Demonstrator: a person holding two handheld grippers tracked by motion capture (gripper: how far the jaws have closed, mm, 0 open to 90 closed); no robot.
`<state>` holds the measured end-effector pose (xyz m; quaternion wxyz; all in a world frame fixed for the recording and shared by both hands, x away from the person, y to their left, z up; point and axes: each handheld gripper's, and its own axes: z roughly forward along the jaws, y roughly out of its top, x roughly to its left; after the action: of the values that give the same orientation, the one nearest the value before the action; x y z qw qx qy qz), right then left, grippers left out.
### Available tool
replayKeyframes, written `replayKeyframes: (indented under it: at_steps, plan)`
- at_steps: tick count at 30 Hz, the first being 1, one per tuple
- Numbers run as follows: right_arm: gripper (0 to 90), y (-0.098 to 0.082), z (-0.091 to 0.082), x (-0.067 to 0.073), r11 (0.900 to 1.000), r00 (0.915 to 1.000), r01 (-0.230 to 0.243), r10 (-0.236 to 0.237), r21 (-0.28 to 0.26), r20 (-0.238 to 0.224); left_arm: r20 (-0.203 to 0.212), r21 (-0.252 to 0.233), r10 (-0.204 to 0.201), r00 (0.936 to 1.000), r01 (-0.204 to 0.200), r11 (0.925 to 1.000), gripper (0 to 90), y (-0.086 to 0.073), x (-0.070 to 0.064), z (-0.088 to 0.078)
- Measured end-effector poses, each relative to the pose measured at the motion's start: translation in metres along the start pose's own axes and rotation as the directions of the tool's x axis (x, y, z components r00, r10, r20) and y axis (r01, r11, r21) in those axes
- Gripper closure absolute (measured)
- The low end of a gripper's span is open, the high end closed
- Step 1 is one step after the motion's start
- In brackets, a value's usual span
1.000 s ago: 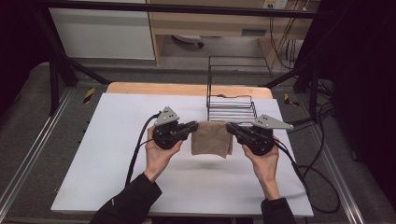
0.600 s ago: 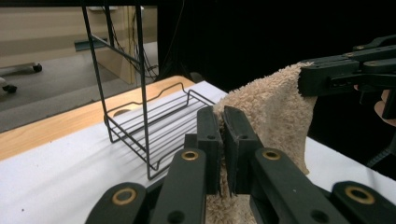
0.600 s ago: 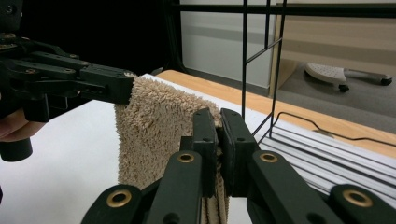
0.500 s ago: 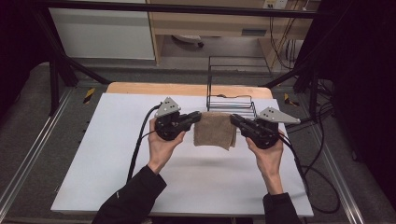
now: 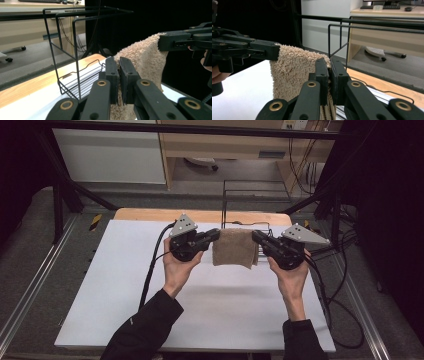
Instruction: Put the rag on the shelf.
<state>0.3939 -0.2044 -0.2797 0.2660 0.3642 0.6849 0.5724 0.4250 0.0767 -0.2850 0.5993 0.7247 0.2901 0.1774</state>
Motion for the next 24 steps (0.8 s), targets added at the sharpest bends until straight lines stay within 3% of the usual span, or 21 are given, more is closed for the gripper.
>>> replayKeyframes:
  at_steps: [24]
  plan:
    - [86.0, 0.037, -0.005, -0.012, 0.997, 0.9982, 0.036, -0.033, -0.066, 0.051, -0.012, -0.072, 0.007, 0.9999, -0.008, 0.9974, 85.5, 0.038, 0.002, 0.018]
